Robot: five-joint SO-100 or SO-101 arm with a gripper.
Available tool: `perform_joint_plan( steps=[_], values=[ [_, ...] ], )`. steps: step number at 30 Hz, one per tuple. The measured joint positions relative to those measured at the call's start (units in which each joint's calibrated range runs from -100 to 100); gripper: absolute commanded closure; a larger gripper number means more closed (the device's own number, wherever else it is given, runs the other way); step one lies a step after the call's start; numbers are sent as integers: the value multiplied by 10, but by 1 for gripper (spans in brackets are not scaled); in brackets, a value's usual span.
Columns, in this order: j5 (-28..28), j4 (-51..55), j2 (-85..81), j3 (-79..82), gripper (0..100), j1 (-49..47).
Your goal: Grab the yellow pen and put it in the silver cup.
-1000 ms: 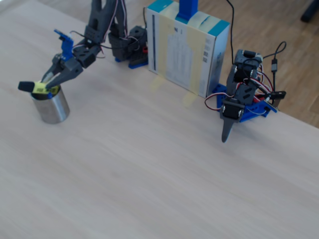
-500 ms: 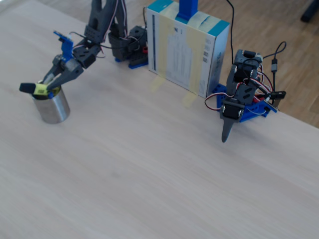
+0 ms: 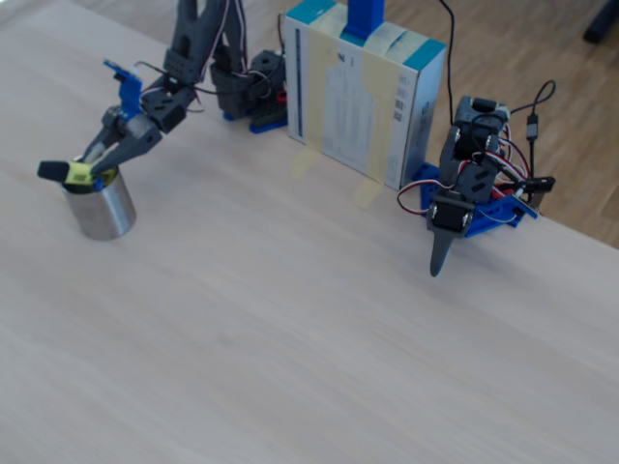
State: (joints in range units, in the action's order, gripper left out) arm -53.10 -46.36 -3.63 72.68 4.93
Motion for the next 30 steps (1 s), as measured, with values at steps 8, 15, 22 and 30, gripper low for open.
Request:
perform_joint_plan(
  steps=[8, 15, 22, 30],
  values=[
    [0, 0, -1, 0, 89, 0],
    [0, 0, -1, 0, 86, 0],
    [5, 0, -1, -2, 79, 0],
    [17, 1, -9, -2, 72, 1]
  ],
)
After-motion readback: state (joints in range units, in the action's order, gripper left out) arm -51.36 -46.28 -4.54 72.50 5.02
